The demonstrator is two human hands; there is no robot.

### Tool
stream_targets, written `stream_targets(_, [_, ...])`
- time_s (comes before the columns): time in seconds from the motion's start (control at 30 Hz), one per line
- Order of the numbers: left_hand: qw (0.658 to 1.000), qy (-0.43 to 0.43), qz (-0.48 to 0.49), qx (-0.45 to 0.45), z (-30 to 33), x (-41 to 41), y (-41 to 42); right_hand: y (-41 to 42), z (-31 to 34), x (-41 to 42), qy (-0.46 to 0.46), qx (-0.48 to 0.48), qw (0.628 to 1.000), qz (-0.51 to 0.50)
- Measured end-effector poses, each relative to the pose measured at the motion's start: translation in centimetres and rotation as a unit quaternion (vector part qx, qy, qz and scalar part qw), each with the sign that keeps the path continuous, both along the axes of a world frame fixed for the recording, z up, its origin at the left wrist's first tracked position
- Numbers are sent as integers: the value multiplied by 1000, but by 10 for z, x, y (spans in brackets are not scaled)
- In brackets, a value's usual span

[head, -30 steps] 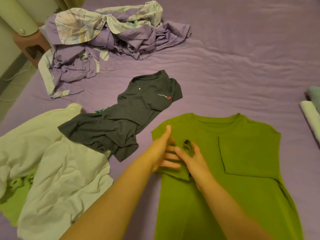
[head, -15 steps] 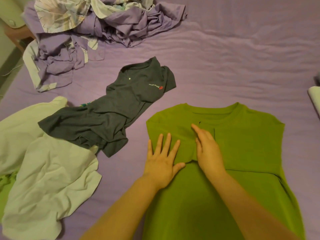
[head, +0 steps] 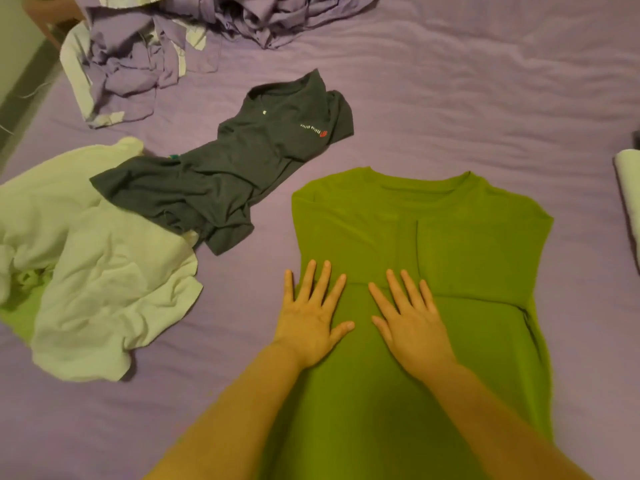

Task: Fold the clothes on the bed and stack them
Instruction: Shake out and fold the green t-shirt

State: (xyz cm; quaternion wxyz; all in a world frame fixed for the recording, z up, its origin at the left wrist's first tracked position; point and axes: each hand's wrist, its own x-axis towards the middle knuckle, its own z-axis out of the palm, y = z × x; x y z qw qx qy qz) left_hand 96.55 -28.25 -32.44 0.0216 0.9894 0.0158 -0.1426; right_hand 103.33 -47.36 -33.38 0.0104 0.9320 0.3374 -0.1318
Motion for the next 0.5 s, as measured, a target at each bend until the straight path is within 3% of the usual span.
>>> stream_targets(0.2, [998,64,16,-21,17,-81,-62,-34,16,-59,25,8,999,-29])
stream_targets(0.5, [989,46,-112,-90,25,-160,-115,-98,14,-169,61,48,997,-27])
